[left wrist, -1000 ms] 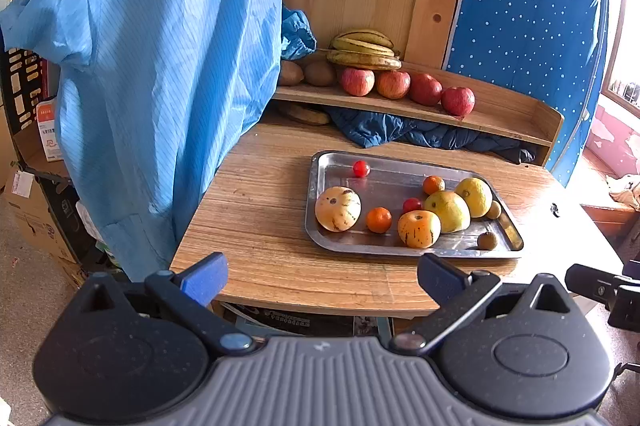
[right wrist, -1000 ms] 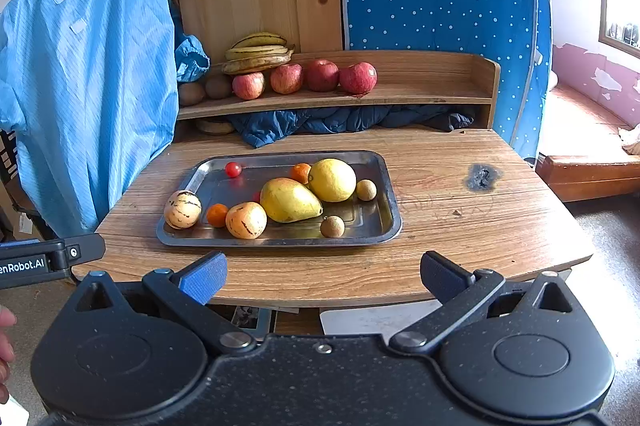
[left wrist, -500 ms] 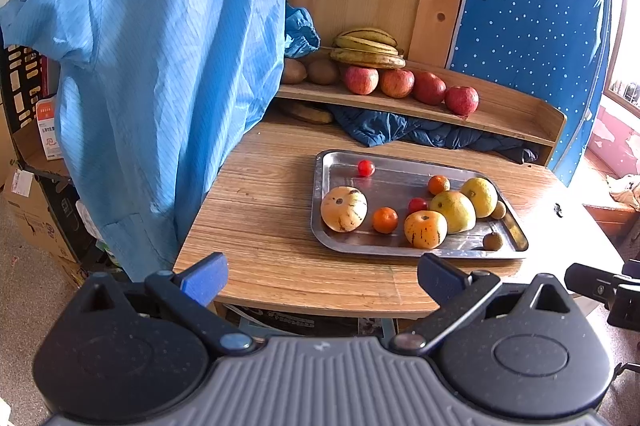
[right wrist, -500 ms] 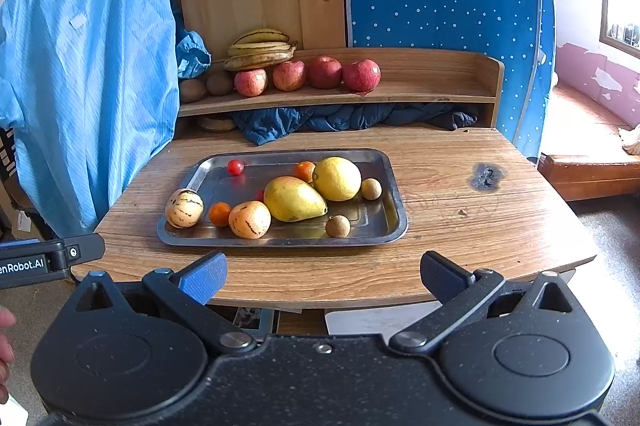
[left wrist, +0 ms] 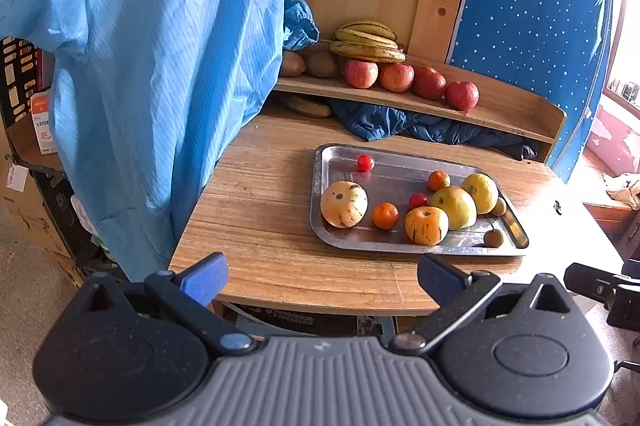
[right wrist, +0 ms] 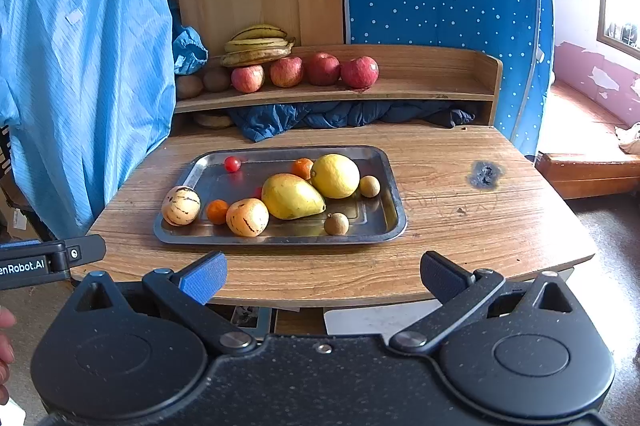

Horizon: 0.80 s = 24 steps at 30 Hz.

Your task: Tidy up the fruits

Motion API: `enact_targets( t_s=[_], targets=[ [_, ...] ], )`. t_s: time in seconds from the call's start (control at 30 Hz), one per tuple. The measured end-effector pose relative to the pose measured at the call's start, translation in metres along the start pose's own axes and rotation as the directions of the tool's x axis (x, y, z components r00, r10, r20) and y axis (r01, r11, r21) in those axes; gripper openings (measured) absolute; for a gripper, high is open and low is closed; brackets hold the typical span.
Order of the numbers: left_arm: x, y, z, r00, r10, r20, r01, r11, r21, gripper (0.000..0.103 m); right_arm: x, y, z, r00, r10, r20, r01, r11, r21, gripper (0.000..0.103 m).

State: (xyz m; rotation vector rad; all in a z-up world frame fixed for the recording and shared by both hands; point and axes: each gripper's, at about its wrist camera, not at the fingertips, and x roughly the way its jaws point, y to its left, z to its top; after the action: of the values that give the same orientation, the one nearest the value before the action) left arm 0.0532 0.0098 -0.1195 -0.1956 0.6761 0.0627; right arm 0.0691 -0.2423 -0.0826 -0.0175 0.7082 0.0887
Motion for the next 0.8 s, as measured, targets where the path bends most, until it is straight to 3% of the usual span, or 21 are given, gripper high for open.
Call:
enact_targets(
  t_s=[0.3,0.47,0.57,0.8],
  targets=[
    [0.003,0.002,0.000,1.000,-0.008,-0.013,0.008,1.000,-0.002,0.102,0.003,0.001,0.002,1.000,-0.001,-0.011,0.001,1.000,-0.010,0.102],
    [0.007,0.001,0.006,0.997,0.002,-0.076,-0.003,1.000,-0.005,0.102,0.004,0.002,0.004,1.000,-0.006,-0.012,0.006,1.000,-0.022,0.102],
    [0.008,-0.003,0.007,0.997,0.036,-0.073,-0.035,0.999,0.027,0.102,0.005,0.001,0.005,1.000,-0.010,-0.014,0.010,1.000,-0.024,0.102],
    [0.006,-0.009,0.008,0.998,0.035,-0.043,-0.033,0.998,0.056,0.102,0.007,-0.001,0.005,1.000,-0.010,-0.016,0.009,1.000,-0.022,0.102]
  ],
)
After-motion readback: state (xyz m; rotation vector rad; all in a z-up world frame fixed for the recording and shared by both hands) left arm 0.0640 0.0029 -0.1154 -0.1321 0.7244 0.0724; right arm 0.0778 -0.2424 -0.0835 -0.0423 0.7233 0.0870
